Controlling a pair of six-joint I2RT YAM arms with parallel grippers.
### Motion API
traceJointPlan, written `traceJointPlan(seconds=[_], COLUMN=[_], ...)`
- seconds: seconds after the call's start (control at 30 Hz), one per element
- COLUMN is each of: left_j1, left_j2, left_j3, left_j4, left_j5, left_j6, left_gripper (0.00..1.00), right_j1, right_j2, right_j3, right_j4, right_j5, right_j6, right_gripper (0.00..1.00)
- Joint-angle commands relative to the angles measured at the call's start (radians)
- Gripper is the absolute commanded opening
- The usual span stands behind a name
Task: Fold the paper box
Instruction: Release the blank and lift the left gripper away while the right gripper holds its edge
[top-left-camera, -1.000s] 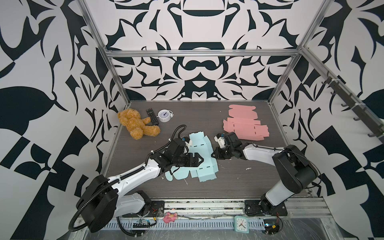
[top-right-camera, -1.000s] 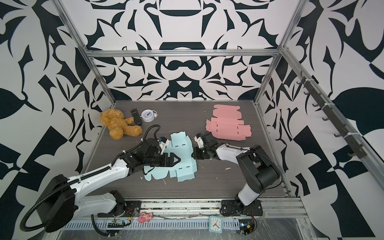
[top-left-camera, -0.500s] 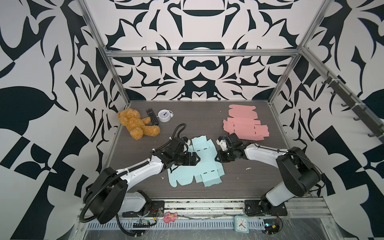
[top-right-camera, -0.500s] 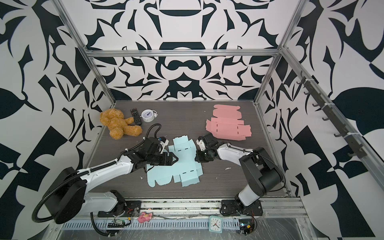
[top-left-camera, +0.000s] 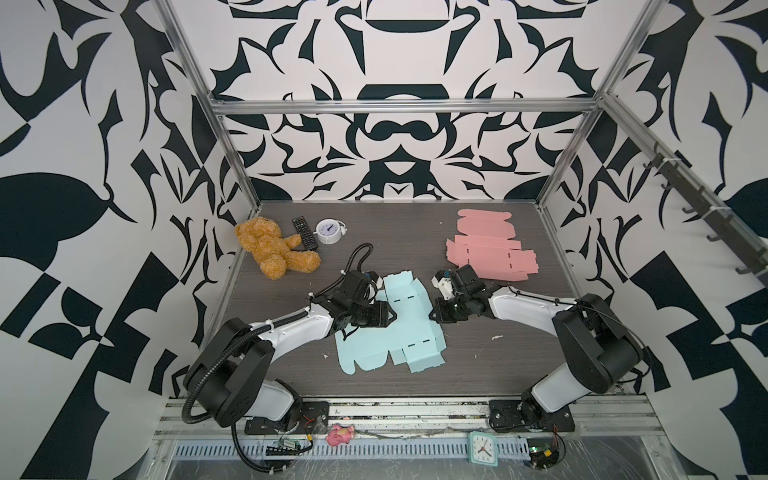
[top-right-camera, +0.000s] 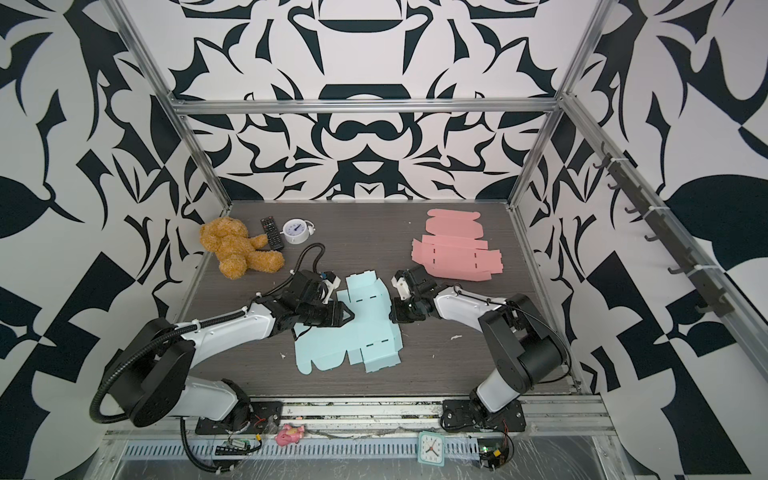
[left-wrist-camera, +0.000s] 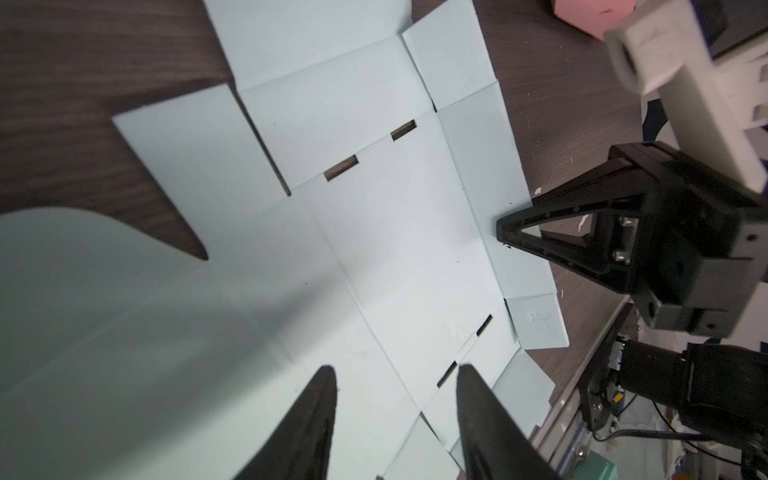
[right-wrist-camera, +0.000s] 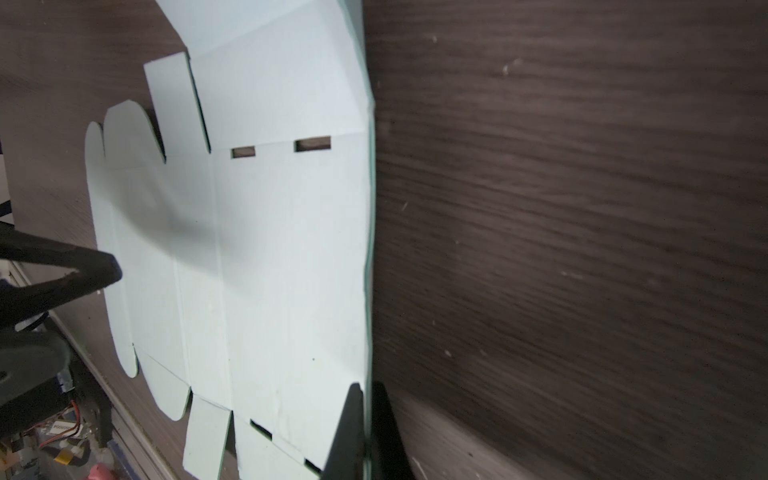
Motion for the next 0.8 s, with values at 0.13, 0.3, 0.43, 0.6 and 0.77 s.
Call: traceJointPlan(seconds=[0.13,0.3,0.43,0.6,0.77], left_j1=[0.075,0.084,0.090,0.110,0.117], left_j2=[0.158,0.266,0.343,0.399,0.454], left_j3=[0.131,0.203,0.279,0.353,0.432], left_j4=[0.099,0.191,0.210,0.222,0.205], left_j5=[0.098,0.131,0.142,0.160,0.190], left_j6=[0.017,-0.007,-0.011,-0.012,-0.004], left_gripper=[0.18,0.02,0.00,0.00,0.00], right_j1=[0.000,0.001,0.001,0.004,0.005], right_j2=[-0.063,-0.085,-0.106,-0.110,-0.105], right_j3=[0.019,0.021,0.030,0.044,0.062], right_j4=[-0.019,-0.040,-0.067,-0.095,-0.117], right_j5=[-0.009,-0.004,-0.002,0.004,0.005], right_j6=[-0.035,-0.051,-0.061,-0.078,-0.097], right_gripper=[0.02,0.02,0.02,0.01,0.01])
